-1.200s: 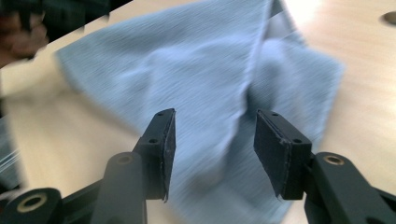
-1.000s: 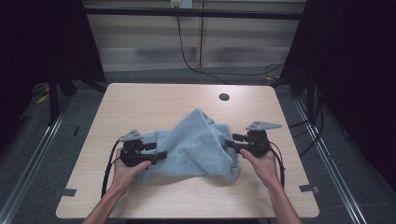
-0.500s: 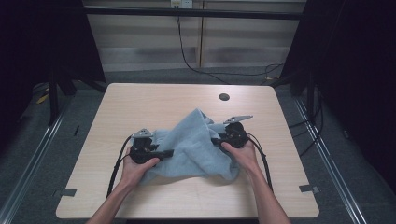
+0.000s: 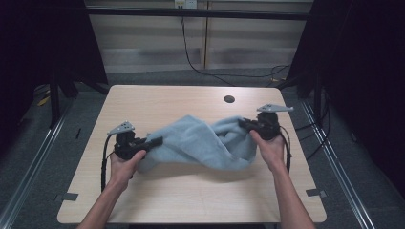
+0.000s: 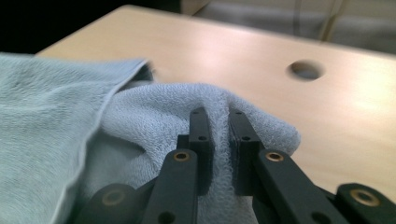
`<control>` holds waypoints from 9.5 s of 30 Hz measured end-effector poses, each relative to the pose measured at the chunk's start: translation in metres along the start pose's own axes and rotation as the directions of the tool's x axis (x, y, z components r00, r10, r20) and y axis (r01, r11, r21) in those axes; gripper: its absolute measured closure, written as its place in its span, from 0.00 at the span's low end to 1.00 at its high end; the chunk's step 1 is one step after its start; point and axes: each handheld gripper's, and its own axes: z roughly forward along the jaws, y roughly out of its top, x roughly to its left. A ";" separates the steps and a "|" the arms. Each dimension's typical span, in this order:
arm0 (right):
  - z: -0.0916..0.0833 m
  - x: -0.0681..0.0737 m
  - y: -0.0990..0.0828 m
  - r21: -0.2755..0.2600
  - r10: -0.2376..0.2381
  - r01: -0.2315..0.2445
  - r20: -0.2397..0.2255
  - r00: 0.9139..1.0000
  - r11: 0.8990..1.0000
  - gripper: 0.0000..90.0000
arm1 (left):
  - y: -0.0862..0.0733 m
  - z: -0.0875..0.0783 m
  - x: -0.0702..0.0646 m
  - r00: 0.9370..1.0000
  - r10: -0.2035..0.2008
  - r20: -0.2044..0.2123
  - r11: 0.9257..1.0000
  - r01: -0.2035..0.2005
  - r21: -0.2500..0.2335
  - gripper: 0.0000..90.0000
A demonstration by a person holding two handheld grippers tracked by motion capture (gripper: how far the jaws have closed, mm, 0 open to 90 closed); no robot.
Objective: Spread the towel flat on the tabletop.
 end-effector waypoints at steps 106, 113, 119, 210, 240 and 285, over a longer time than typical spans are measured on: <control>-0.009 0.059 -0.063 0.091 -0.081 0.095 -0.146 0.986 0.991 0.95 | -0.067 0.010 0.027 0.985 0.136 -0.106 0.940 -0.094 0.329 0.96; -0.064 0.045 -0.113 0.138 -0.078 0.083 -0.043 0.996 0.987 0.95 | -0.067 0.010 0.027 0.988 0.114 -0.106 0.941 -0.073 0.329 0.96; -0.096 0.038 -0.156 0.169 0.020 -0.011 -0.050 0.999 0.986 0.93 | -0.067 0.010 0.027 0.989 0.105 -0.100 0.942 -0.066 0.328 0.96; -0.131 0.076 -0.114 -0.001 -0.095 0.097 -0.191 0.977 0.995 1.00 | -0.072 -0.069 -0.045 0.982 0.104 0.156 0.982 -0.127 0.141 0.95; -0.029 0.066 -0.138 0.243 -0.100 0.135 -0.150 0.984 0.961 0.96 | -0.083 -0.020 -0.036 0.986 0.091 0.143 0.933 -0.135 0.334 0.49; -0.039 0.032 -0.131 0.229 -0.038 0.055 -0.078 0.996 0.972 0.56 | -0.065 0.081 -0.054 0.973 0.093 0.212 0.898 -0.174 0.405 0.78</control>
